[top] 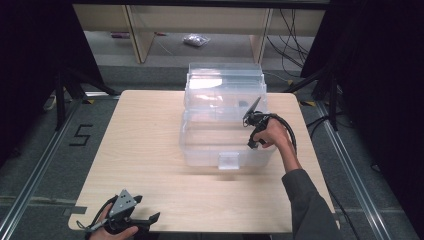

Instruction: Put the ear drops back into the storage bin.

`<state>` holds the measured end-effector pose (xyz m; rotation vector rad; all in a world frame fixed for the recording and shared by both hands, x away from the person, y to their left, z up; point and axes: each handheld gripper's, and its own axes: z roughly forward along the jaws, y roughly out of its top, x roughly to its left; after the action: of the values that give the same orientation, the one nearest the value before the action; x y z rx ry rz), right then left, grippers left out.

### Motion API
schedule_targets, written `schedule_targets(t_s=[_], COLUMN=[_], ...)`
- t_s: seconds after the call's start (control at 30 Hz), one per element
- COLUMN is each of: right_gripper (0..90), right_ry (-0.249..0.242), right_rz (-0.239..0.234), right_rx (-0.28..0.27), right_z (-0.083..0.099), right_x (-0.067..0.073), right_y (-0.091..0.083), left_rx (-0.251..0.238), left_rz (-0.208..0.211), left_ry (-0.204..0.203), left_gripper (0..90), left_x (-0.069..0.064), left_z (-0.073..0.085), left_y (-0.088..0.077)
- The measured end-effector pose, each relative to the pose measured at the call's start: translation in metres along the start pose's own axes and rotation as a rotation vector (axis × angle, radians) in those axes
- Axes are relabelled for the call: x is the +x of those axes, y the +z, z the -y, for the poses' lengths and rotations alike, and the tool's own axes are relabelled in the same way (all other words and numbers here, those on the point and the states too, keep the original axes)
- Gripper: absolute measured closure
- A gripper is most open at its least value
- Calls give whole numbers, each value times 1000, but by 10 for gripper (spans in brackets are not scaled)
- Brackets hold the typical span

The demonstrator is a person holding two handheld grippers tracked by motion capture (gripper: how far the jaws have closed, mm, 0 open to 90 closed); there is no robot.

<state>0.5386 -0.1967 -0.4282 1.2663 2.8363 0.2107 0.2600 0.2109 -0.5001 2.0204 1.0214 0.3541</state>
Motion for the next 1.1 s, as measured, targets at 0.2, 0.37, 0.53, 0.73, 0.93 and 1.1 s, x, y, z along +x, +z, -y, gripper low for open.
schedule_targets(t_s=[0.2, 0.37, 0.53, 0.73, 0.93, 1.1], right_gripper=[603, 603, 602, 446, 312, 272], right_ry=[4, 11, 4, 28, 20, 18], right_rz=[-5, -1, 1, -9, 13, 25], right_rx=[8, 24, 38, 17, -106, -202], right_z=[-1, 1, 1, -1, -3, 1], right_x=[1, 1, 1, 4, 4, 11], right_y=[3, 13, 17, 10, -16, -37], left_rx=[-1, 0, -7, 3, -12, 1], left_rz=[-2, -2, 1, 3, -1, 2], left_ry=[-6, -6, -19, -11, -21, -10], left_gripper=[153, 153, 153, 153, 152, 152], left_x=[0, 0, -1, 0, 0, 0], left_z=[0, 0, 0, 0, 0, 0], left_y=[0, 0, 1, 0, 0, 0])
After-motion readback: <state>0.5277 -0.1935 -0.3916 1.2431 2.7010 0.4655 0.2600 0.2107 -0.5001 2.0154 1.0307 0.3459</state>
